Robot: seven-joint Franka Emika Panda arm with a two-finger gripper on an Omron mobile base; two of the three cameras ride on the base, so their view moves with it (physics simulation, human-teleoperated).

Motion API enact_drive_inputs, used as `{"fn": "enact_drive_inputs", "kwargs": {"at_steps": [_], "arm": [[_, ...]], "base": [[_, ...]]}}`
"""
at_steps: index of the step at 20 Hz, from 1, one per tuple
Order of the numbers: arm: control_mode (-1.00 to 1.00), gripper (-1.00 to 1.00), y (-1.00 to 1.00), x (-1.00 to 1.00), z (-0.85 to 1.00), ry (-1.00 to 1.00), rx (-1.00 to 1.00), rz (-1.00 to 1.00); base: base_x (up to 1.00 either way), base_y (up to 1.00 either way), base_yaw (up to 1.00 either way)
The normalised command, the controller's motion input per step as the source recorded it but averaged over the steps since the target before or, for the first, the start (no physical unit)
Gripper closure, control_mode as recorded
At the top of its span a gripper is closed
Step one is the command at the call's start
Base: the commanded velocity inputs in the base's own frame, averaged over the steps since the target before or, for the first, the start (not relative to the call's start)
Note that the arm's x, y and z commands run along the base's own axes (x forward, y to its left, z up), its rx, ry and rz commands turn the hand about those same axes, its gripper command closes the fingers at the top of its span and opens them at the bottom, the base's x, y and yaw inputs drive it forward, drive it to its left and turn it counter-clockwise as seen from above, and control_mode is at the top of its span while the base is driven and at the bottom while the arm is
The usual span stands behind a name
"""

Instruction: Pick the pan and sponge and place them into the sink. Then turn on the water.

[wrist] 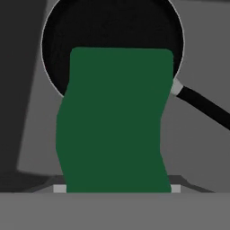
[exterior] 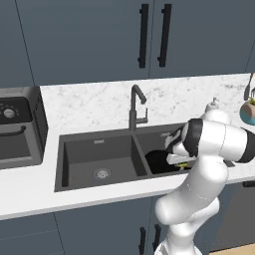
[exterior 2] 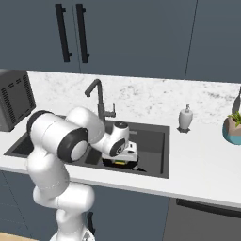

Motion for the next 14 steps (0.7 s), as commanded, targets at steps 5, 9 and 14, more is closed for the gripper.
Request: {"fn": "enact_drive_inputs", "kwargs": {"at_steps": [5, 9, 14], "arm": [[-1.0, 1.0, 0.0, 0.43, -0.27, 0.0, 0.0, 0.0], [-1.0, 1.0, 0.0, 0.35, -0.29, 0.0, 0.0, 0.0], [-1.0, 1.0, 0.0, 0.28, -0.33, 0.0, 0.0, 0.0]], "base": [[0.0, 0.0, 0.0], [0.0, 0.0, 0.0], [0.0, 0.0, 0.0]]}}
